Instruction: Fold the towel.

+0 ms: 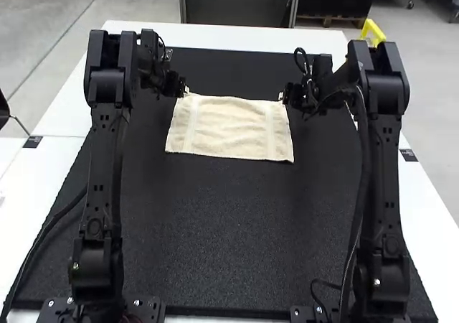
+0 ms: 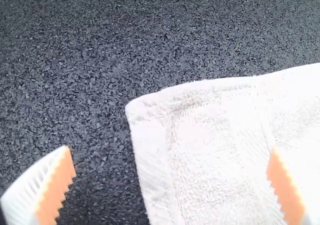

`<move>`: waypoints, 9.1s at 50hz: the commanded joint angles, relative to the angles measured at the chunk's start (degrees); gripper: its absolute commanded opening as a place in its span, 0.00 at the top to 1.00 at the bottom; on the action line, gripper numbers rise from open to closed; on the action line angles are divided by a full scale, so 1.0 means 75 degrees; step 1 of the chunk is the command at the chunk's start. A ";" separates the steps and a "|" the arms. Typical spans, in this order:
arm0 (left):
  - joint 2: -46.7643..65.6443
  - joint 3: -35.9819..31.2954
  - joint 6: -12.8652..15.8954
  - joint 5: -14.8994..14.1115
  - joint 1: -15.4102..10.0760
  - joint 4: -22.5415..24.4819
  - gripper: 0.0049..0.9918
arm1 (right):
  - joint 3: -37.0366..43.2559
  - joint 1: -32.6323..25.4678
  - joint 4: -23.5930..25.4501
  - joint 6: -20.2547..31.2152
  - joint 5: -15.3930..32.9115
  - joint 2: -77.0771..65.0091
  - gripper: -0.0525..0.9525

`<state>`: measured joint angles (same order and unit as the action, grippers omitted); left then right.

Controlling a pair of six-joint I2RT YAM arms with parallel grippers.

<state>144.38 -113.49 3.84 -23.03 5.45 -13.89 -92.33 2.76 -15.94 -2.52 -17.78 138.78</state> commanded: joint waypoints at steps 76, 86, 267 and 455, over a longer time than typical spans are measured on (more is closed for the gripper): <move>0.0601 -0.0418 0.0098 -0.0176 -0.0305 0.0106 0.09 | -0.1036 0.0323 0.0204 -0.0413 -0.0664 0.0832 0.05; 0.0637 -0.0418 0.0098 -0.0141 -0.0305 0.0176 0.09 | -0.1236 0.0358 0.0520 -0.0261 -0.0688 0.1019 0.05; -0.0324 -0.0055 -0.0125 0.0082 -0.0012 0.0422 0.98 | -0.0732 -0.0052 0.0673 -0.0367 -0.1719 0.0281 0.97; -0.4285 0.6285 0.0028 -0.0539 0.0433 0.3504 0.98 | 0.3850 -0.1001 -0.1085 -0.0542 -0.2481 -0.3270 0.97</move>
<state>114.26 -67.26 3.42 -27.31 7.29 11.99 -64.14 -3.25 -23.73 -6.48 -36.25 116.79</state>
